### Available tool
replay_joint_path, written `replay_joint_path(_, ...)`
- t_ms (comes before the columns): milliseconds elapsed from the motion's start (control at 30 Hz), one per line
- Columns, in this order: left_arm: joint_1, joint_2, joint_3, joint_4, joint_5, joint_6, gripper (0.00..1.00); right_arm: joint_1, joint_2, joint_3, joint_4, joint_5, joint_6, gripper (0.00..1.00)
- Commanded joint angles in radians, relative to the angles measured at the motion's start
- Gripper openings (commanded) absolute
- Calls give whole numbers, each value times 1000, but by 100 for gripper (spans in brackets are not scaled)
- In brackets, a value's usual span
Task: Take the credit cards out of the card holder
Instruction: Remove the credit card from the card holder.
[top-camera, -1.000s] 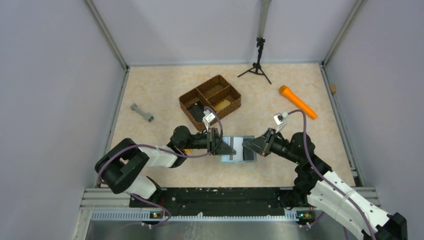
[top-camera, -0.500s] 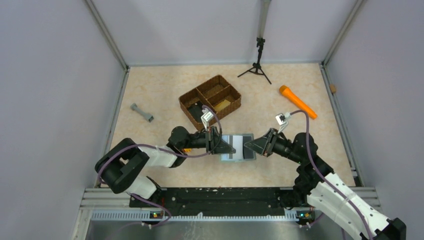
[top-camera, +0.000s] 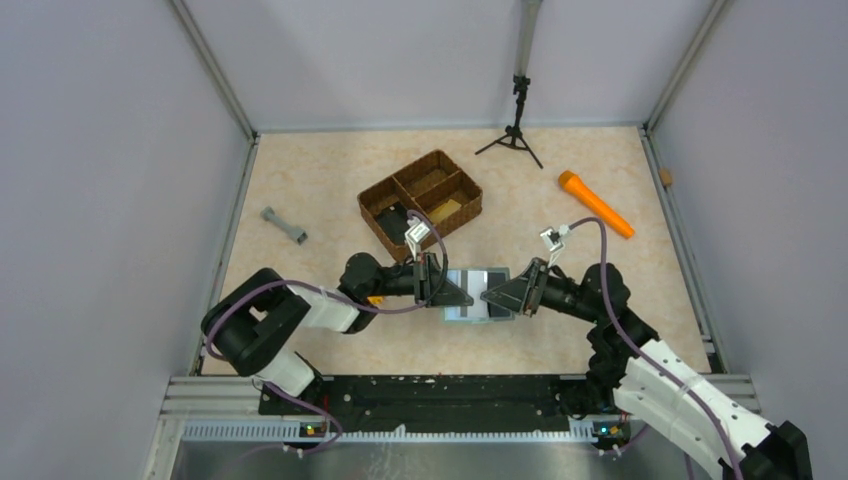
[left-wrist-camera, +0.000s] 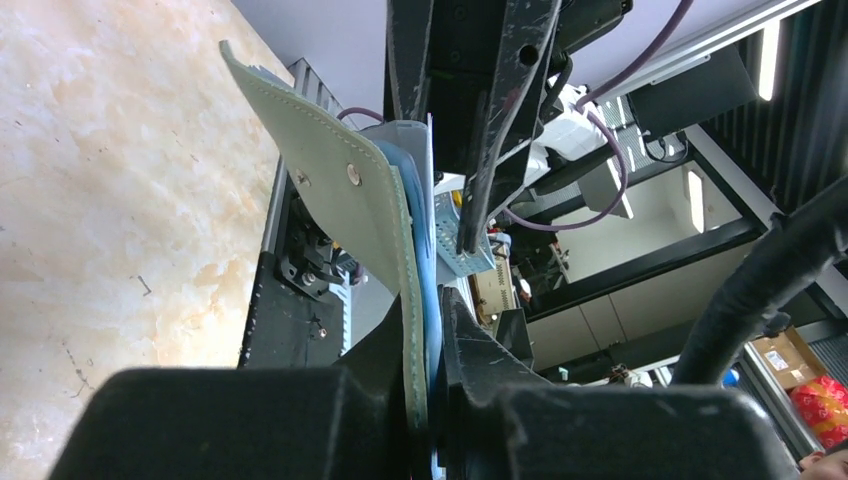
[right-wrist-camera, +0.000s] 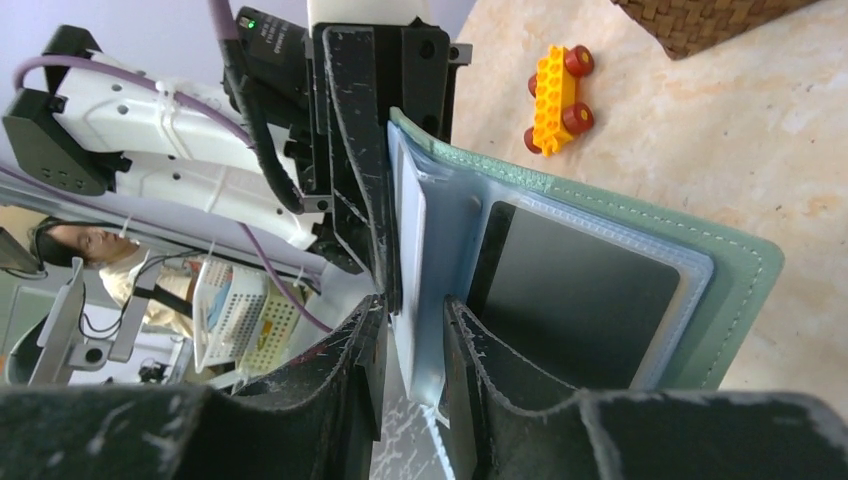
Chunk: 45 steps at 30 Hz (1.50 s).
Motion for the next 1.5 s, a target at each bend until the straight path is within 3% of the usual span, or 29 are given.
replay_joint_path(0, 1, 31, 37, 155, 18, -37, 5, -6, 25, -14, 100, -44, 15, 26)
replay_joint_path(100, 1, 47, 39, 192, 17, -58, 5, -6, 17, -16, 89, -35, 12, 25)
replay_joint_path(233, 1, 55, 39, 193, 15, -56, 9, -6, -5, -21, 65, -20, 8, 12)
replay_joint_path(367, 5, 51, 39, 176, 17, -46, 31, -7, -35, -10, -3, 12, -12, 0)
replay_joint_path(433, 7, 47, 38, 172, 19, -46, 41, -7, -40, -6, -23, 22, -21, 0)
replay_joint_path(533, 9, 43, 36, 163, 23, -41, 47, -7, -38, -4, -29, 23, -20, 0)
replay_joint_path(567, 9, 40, 34, 160, 23, -39, 46, -7, -38, -3, -31, 23, -21, 0)
replay_joint_path(700, 15, 27, 27, 138, 20, -24, 18, -7, -37, 2, -40, 20, -23, 0)
replay_joint_path(800, 19, 21, 21, 133, 18, -20, 9, -7, -38, 5, -45, 18, -23, 0)
replay_joint_path(867, 21, 19, 18, 134, 19, -25, 13, -7, -43, 9, -55, 19, -25, 0)
replay_joint_path(933, 21, 15, 15, 147, 20, -30, 29, -7, -50, 11, -64, 26, -29, 0)
replay_joint_path(967, 21, 13, 13, 152, 21, -32, 32, -7, -53, 11, -65, 26, -28, 0)
replay_joint_path(1100, 26, -3, 11, 133, 24, -23, 36, -8, -54, 17, -75, 26, -30, 0)
replay_joint_path(1467, 47, -37, -13, 100, 24, -6, 32, -9, -56, 18, -80, 26, -29, 0)
